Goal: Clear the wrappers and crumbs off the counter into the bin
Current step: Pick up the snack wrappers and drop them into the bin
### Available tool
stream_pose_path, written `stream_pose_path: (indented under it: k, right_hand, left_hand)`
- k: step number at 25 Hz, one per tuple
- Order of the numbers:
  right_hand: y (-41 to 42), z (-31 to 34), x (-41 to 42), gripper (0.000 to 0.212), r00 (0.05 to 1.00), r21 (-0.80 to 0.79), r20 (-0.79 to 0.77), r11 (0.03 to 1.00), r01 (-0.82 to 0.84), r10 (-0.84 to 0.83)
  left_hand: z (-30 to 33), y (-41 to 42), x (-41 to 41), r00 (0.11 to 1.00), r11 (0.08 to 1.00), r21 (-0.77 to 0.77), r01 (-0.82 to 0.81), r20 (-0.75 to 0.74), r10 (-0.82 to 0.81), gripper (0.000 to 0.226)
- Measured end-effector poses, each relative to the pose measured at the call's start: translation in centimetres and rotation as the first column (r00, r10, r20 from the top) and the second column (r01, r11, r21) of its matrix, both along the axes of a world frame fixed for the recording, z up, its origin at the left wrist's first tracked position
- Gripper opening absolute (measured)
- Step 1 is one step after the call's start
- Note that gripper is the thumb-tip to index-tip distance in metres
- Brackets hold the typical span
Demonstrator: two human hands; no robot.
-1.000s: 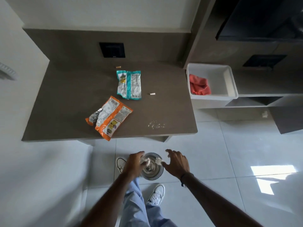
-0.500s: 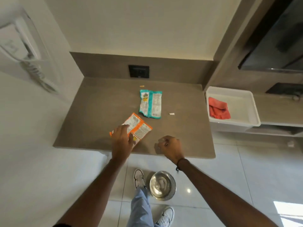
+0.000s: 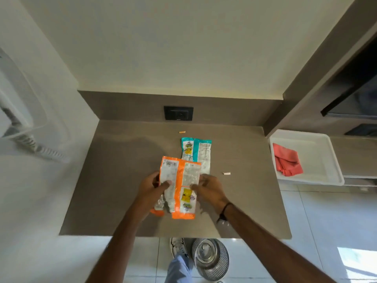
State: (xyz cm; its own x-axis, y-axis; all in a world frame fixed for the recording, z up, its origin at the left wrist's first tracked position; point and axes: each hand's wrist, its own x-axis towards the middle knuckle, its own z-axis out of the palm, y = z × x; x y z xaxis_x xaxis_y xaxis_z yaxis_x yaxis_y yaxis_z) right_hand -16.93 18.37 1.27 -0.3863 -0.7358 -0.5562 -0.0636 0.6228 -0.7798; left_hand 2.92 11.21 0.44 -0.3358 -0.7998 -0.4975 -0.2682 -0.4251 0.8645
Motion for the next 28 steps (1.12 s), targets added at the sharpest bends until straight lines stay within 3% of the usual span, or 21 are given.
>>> stream_pose_path:
  k: [2,4,7,9,10,13,16,18,21,23,26,28]
  right_hand:
    - [-2.8,0.7,-3.4,0.023,0.991,-0.062,-0.055,0.991,0.121,-0.124]
    - [-6.0,0.8,-6.2,0.014,0.973,-0.063,-0.143,0.983,0.174,-0.181]
    - [-8.8,-1.1,-8.4,0.01,0.939,0.063,-0.333,0.992,0.111,-0.084]
    - [-9.0,-2.7,-8.4,0.018,0.904,0.169,-0.425,0.985,0.033,0.042]
    - [-9.0,-3.2,-8.2,0.022,0.888,0.196,-0.45,0.981,-0.002,0.092]
    - [-9.2,-3.9,-7.8,0.03,0.904,0.186,-0.415,0.982,-0.029,0.105]
    - [-8.1,-3.6,-7.3,0.032,0.988,0.155,-0.154,0.988,-0.005,0.029]
    - [-6.6,-2.3,-7.6,0.034,0.999,0.107,0.01,0.993,0.041,-0.042]
    - [-3.4,1.1,-9.6,0.047,0.989,0.012,0.13,0.998,0.065,-0.066]
    - [-1.1,3.8,-11.4,0.05,0.98,0.027,0.16,0.992,-0.124,0.118]
    - [3.9,6.8,-13.2,0.036,0.879,0.047,0.103,0.881,-0.471,0.465]
    - [8.1,7.0,-13.9,0.031,0.832,0.069,-0.002,0.83,-0.554,0.555]
  left_hand:
    - [1.1,-3.5,-3.0,1.0,0.999,-0.041,0.0,-0.012,-0.001,0.019]
    - [1.4,-7.2,-7.3,0.995,0.989,-0.142,0.042,0.095,-0.029,0.016]
    - [0.2,-10.7,-12.0,0.92,0.963,-0.232,0.135,0.391,-0.034,0.025]
    - [-1.3,-10.9,-12.8,0.811,0.971,-0.158,0.181,0.583,-0.057,0.046]
    - [-1.8,-10.6,-12.7,0.791,0.981,-0.102,0.163,0.608,-0.069,0.054]
    - [-2.8,-9.7,-12.7,0.869,0.996,0.036,0.079,0.488,-0.086,0.058]
    - [-2.2,-8.0,-12.0,0.928,0.993,0.079,0.089,0.357,-0.111,0.056]
    - [-0.9,-6.2,-10.7,0.962,0.993,0.053,0.104,0.249,-0.114,0.056]
    - [1.7,-2.1,-8.0,0.97,0.975,0.046,0.219,0.095,-0.223,0.061]
    - [3.3,0.9,-6.8,0.942,0.943,0.055,0.328,0.048,-0.331,0.065]
    - [4.4,5.7,-6.3,0.875,0.873,0.086,0.481,0.009,-0.483,0.066]
    - [3.8,8.6,-6.8,0.903,0.898,0.09,0.43,-0.013,-0.43,0.056]
